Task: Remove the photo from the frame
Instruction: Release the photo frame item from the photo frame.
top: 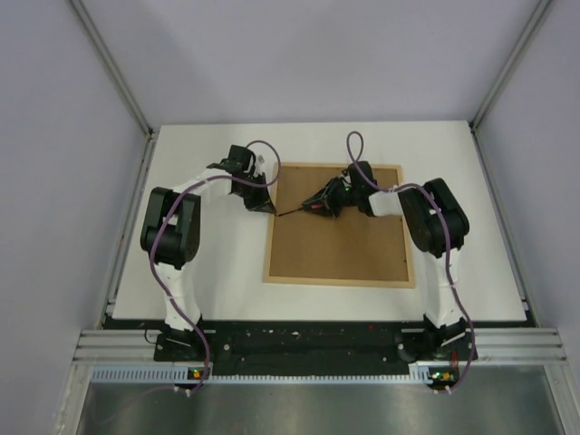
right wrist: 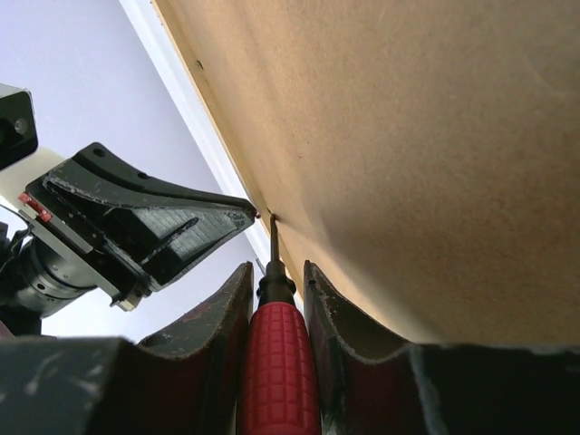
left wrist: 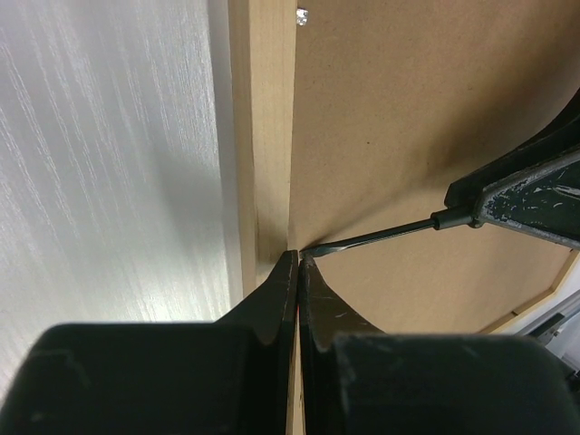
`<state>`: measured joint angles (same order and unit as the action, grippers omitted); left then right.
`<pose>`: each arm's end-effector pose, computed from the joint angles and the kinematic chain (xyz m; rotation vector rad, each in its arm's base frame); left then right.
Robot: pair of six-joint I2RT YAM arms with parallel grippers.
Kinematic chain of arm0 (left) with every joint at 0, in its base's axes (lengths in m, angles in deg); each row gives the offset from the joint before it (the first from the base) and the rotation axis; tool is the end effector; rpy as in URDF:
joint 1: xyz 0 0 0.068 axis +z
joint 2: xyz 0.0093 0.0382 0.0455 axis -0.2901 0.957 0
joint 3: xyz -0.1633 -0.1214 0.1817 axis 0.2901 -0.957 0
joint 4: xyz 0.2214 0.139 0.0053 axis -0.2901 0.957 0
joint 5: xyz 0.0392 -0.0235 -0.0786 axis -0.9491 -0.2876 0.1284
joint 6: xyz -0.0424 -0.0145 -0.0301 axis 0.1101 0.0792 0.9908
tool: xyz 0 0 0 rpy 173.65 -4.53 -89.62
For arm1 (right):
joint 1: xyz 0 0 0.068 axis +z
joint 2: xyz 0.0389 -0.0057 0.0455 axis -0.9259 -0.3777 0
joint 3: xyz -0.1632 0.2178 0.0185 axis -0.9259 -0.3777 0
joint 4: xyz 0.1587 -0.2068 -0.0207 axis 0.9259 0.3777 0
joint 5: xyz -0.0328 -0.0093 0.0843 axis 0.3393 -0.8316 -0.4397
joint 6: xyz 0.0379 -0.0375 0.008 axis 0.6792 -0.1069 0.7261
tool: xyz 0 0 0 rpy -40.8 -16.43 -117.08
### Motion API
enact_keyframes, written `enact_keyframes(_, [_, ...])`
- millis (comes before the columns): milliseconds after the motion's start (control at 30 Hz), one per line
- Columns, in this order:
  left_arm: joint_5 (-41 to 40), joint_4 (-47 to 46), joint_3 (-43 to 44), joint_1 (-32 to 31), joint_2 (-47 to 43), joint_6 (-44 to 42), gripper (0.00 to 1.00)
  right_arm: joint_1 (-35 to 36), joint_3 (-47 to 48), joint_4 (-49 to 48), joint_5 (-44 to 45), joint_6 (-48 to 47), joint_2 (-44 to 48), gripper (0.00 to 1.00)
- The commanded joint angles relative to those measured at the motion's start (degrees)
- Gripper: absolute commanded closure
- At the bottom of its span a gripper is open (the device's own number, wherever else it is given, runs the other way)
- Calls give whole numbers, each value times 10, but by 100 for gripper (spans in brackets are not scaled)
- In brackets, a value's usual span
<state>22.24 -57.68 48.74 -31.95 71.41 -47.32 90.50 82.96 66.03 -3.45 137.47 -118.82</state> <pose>0.3970 -0.1225 0.1664 -0.1078 2.7332 -0.7961 0.3923 0.1885 0.1087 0.6958 2.5209 1.5531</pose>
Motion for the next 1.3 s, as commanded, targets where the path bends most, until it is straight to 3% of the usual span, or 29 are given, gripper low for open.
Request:
enact_keyframes(0, [-3, -12, -3, -2, -25, 0, 98, 9, 22, 8, 22, -16, -15, 100])
enact_keyframes(500, [-26, 25, 12, 22, -43, -34, 100, 18, 27, 13, 29, -33, -22, 100])
enact_keyframes(1267, [-6, 4, -5, 2, -9, -24, 100, 2, 36, 12, 30, -38, -19, 100])
